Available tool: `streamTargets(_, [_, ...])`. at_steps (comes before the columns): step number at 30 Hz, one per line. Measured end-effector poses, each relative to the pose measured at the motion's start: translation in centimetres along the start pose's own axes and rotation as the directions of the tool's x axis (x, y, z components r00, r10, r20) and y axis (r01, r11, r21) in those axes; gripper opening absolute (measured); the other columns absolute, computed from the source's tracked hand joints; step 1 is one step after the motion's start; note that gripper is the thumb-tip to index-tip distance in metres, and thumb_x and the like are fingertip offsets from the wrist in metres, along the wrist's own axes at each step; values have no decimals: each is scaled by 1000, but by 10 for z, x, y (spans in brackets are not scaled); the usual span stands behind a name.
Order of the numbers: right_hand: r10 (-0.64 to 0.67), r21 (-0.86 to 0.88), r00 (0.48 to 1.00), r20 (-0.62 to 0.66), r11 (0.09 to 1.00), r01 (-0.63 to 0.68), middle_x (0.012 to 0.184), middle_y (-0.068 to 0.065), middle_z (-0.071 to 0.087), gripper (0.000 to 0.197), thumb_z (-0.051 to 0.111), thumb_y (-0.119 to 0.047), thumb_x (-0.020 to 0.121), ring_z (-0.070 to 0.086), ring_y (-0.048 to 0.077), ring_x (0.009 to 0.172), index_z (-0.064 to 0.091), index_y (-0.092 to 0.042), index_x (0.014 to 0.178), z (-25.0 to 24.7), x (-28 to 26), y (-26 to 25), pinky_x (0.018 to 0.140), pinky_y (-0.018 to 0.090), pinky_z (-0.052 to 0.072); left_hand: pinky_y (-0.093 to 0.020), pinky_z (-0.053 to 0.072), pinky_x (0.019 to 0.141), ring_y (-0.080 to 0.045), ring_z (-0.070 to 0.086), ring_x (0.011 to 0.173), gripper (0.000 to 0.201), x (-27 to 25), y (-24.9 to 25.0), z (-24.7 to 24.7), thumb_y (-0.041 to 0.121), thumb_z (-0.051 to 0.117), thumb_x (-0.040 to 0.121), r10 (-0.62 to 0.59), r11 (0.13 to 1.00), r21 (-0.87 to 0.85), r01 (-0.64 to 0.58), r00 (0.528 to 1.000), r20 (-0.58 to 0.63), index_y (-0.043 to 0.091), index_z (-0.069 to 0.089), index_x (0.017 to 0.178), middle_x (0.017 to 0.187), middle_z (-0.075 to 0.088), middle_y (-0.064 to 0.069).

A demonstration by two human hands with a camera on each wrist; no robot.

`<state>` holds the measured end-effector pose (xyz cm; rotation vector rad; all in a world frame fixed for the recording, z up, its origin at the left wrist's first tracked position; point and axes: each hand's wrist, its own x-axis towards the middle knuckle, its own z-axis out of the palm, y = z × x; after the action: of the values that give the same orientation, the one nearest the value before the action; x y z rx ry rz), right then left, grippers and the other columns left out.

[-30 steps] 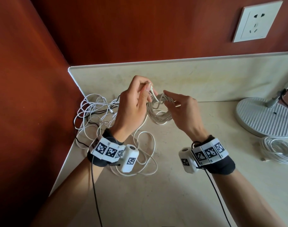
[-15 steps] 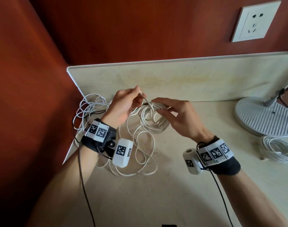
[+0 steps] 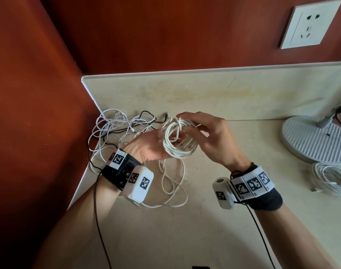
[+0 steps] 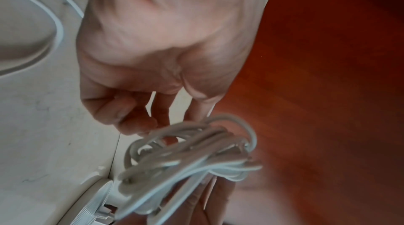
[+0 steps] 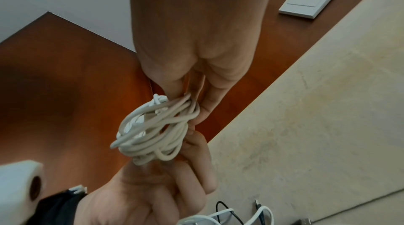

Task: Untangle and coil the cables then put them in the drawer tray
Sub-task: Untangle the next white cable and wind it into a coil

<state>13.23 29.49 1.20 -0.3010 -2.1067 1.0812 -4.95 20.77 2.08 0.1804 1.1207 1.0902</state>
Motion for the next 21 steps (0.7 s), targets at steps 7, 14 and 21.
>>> streamTargets(7, [15, -22, 1000, 4, 1000, -15, 120, -7, 74, 33, 68, -4, 99, 71, 11, 107, 72, -16, 129, 0, 2, -2, 89, 33, 60, -17, 56, 77, -4, 69, 78, 33, 1, -2, 0, 5, 50, 104, 76, 986, 150, -66, 995, -59, 15, 76, 86, 96, 67, -5])
streamTargets(14, [43, -61, 997, -72, 997, -47, 112, -6, 76, 32, 69, -4, 97, 72, 11, 100, 73, -18, 127, -3, 3, 6, 85, 36, 60, -45, 31, 121, -36, 47, 130, 69, 0, -8, -12, 56, 54, 100, 351, 925, 123, -360, 932, 89, -2, 54, 138, 143, 47, -28])
streamTargets(21, [25, -180, 995, -101, 983, -43, 103, -3, 75, 29, 66, -7, 99, 70, 11, 88, 73, -18, 125, 3, 5, 10, 76, 35, 58, -30, 53, 94, -22, 67, 104, 70, -14, -15, -12, 6, 88, 72, 567, 676, 443, -588, 800, 197, -6, 53, 131, 116, 66, -15])
